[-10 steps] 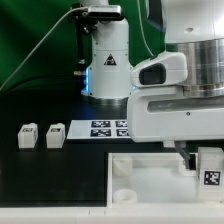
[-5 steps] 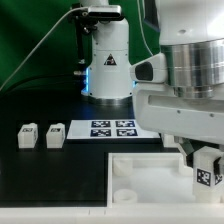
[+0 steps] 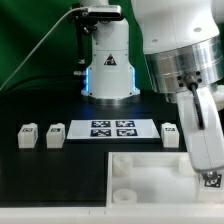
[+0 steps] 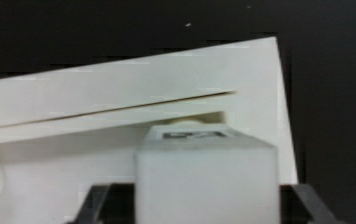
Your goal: Assemble one leg
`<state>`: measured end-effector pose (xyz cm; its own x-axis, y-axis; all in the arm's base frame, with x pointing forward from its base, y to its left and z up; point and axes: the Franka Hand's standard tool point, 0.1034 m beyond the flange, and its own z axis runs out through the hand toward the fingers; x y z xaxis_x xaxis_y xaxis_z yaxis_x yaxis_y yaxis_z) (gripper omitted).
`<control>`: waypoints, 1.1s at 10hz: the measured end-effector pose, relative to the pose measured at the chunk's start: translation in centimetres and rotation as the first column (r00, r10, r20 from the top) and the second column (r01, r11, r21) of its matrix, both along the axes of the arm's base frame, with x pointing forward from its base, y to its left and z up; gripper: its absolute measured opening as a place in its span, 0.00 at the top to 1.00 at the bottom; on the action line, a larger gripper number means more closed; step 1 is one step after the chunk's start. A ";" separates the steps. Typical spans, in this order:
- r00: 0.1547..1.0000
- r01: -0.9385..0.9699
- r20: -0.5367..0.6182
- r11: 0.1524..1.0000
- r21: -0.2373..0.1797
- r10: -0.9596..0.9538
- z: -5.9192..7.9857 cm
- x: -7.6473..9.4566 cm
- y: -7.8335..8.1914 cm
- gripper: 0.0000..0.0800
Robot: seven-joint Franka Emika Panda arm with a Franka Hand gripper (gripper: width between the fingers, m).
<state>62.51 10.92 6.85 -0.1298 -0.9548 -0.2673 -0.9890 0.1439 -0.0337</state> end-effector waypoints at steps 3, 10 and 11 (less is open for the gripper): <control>0.969 -0.236 0.058 0.971 -0.039 0.238 -0.3 -0.1 0.4 0.31; 0.228 -0.925 0.097 0.246 -0.288 0.969 0.3 0.4 0.8 0.19; 0.114 -0.941 0.086 0.136 -0.309 0.990 0.5 0.6 0.7 0.19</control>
Offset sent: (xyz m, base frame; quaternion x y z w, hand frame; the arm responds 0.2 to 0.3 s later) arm -0.0001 0.0106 0.0026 -0.0082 0.0153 -0.4752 0.8797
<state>63.10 11.66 7.31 0.9688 -0.2459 0.0312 -0.2379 -0.9578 -0.1615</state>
